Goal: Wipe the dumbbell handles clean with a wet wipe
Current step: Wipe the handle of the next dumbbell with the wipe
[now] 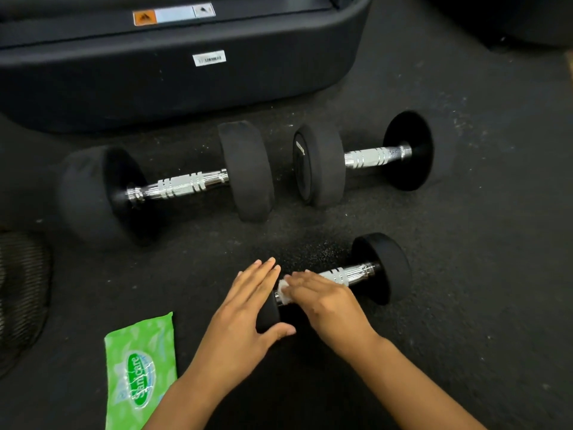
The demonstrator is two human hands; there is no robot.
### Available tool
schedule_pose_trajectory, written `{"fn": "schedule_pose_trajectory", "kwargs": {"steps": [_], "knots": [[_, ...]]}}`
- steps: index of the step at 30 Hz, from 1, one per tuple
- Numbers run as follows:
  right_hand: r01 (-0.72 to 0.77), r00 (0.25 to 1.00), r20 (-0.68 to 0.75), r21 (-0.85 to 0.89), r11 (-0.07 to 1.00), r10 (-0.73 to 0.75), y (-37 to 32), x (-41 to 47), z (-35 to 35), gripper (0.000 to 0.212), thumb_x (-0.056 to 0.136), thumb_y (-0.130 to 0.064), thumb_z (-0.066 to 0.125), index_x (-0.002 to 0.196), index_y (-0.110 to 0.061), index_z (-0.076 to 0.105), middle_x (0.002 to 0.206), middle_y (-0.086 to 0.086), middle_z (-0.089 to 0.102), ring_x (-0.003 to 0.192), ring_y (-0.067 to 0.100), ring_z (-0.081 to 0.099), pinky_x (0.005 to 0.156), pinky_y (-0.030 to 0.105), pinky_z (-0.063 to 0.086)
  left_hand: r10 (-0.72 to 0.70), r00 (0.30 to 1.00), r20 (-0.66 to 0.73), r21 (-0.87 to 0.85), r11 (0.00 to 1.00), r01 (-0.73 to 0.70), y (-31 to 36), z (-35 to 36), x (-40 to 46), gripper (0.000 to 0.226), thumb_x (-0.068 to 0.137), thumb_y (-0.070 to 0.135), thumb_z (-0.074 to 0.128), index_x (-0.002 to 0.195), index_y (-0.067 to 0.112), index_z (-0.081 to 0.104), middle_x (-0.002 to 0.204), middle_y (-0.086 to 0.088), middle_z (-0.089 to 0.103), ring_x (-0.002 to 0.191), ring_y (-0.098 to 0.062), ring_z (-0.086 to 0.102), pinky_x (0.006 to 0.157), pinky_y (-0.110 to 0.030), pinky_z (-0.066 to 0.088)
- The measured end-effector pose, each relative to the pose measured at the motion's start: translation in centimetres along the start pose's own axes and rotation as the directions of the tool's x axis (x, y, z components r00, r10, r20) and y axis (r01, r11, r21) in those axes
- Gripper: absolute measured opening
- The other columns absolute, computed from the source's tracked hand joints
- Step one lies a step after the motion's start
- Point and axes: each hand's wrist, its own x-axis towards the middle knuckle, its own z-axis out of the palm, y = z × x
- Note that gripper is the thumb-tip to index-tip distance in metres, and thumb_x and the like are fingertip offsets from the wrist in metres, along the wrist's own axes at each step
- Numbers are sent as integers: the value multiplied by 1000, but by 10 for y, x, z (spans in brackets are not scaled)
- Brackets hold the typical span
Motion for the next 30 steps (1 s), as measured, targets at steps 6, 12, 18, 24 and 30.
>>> {"fn": "schedule_pose_trajectory", "kwargs": {"steps": [6,12,18,24,30], "knots": [[69,997,15,-7,998,-69,9,-12,-5,27,87,-15,53,108,-7,68,115,8,66,112,20,59,98,36,46,-15,1000,17,2,1000,15,1,0,-1,84,72,61,55,143,22,31,149,16,23,139,2,11,112,-17,1],[62,997,35,-5,998,-62,1,-16,1,32,89,-14,48,114,-5,65,121,10,62,119,22,54,106,33,37,-22,1000,13,-9,1000,22,0,-1,0,87,70,67,54,142,25,29,149,19,21,139,4,10,112,-17,1],[-48,999,10,-41,998,49,-5,1,-1,32,83,-16,47,104,-6,69,108,8,68,105,22,63,101,32,40,-20,1000,-2,0,1000,20,-1,0,0,84,70,59,57,142,24,32,149,17,24,139,1,13,113,-20,4],[-24,999,25,-36,999,25,5,1,-17,32,83,-13,44,102,-9,70,107,6,69,103,19,64,99,30,43,-12,1000,-2,-8,1000,12,1,-1,0,84,70,60,56,142,25,30,148,19,21,139,4,10,112,-16,1],[41,997,61,-6,999,-41,-3,-5,-3,31,84,-18,49,105,-8,69,114,7,67,111,20,60,99,34,45,-22,1000,4,-3,1000,22,-1,-2,2,88,69,67,55,141,24,30,148,18,24,138,4,12,113,-18,3]]}}
